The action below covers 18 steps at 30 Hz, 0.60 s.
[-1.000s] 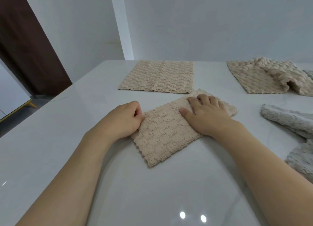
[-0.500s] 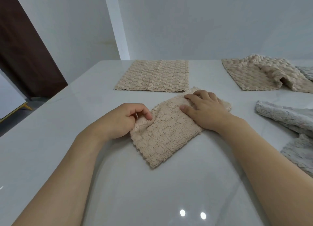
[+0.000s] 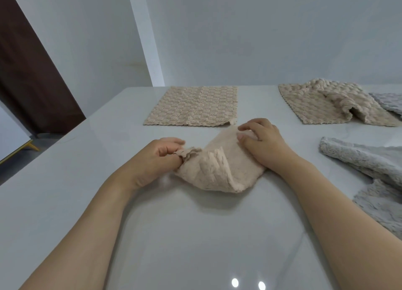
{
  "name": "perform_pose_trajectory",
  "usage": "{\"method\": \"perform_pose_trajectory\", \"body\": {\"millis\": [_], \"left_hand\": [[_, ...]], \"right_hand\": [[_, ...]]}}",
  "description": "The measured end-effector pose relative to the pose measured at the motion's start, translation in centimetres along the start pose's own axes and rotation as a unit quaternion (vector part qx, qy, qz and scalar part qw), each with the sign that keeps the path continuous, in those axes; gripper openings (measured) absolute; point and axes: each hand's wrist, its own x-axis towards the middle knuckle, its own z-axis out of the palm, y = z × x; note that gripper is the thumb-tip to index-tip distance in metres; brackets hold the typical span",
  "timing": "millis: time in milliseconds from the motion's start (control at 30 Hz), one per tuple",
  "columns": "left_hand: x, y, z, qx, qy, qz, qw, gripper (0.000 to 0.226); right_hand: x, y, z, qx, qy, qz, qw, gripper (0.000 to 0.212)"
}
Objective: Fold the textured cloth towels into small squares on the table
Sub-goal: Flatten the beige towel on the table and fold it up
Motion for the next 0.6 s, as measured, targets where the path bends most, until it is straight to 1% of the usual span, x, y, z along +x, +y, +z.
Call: {"method": "perform_pose_trajectory", "body": {"millis": [67, 100, 167, 200, 267, 300, 333, 400, 467, 533, 600], "left_hand": [[-0.3, 0.6, 0.0, -0.057, -0.007, 0.001, 0.998, 0.048], [-0.4, 0.8, 0.0, -0.076, -0.004, 0.001, 0.997, 0.049], [-0.5, 1.0, -0.3, -0.116, -0.007, -0.013, 0.993, 0.049], [-0.6, 1.2, -0.4, -0.124, -0.022, -0.029, 0.992, 0.047], [-0.6, 1.4, -0.3, -0.104, -0.052, -0.070, 0.991, 0.035], [-0.5, 1.3, -0.2, -0.077, -0.051, -0.085, 0.992, 0.032], [-0.3, 1.1, 0.0, -0.044, -0.031, -0.092, 0.994, 0.030], [0.3, 0.5, 0.6, 0.019, 0.046, -0.093, 0.994, 0.026], [0.9, 0.1, 1.3, 0.075, 0.118, -0.090, 0.986, 0.026], [1.3, -0.1, 2.0, 0.126, 0.146, -0.086, 0.977, 0.032], [1.6, -0.3, 2.4, 0.154, 0.161, -0.083, 0.971, 0.041]], "right_hand": [[0.1, 0.1, -0.1, 0.010, -0.010, 0.002, 1.000, 0.015], [0.2, 0.2, -0.1, 0.015, -0.018, 0.005, 1.000, 0.012], [0.1, -0.1, -0.2, 0.065, -0.046, 0.020, 0.997, 0.016], [0.1, -0.1, -0.2, 0.092, -0.058, 0.026, 0.994, 0.021], [-0.1, -0.1, 0.0, 0.116, -0.070, 0.028, 0.990, 0.028], [-0.1, 0.0, 0.0, 0.121, -0.072, 0.030, 0.990, 0.031], [-0.1, -0.1, 0.0, 0.126, -0.074, 0.029, 0.989, 0.033], [-0.3, -0.4, 0.1, 0.144, -0.076, 0.030, 0.986, 0.039], [-0.4, -0.7, 0.0, 0.138, -0.101, 0.036, 0.985, 0.050], [-0.5, -1.3, -0.3, 0.094, -0.149, 0.049, 0.983, 0.059], [-0.5, -2.1, -0.9, 0.073, -0.185, 0.062, 0.978, 0.061]]}}
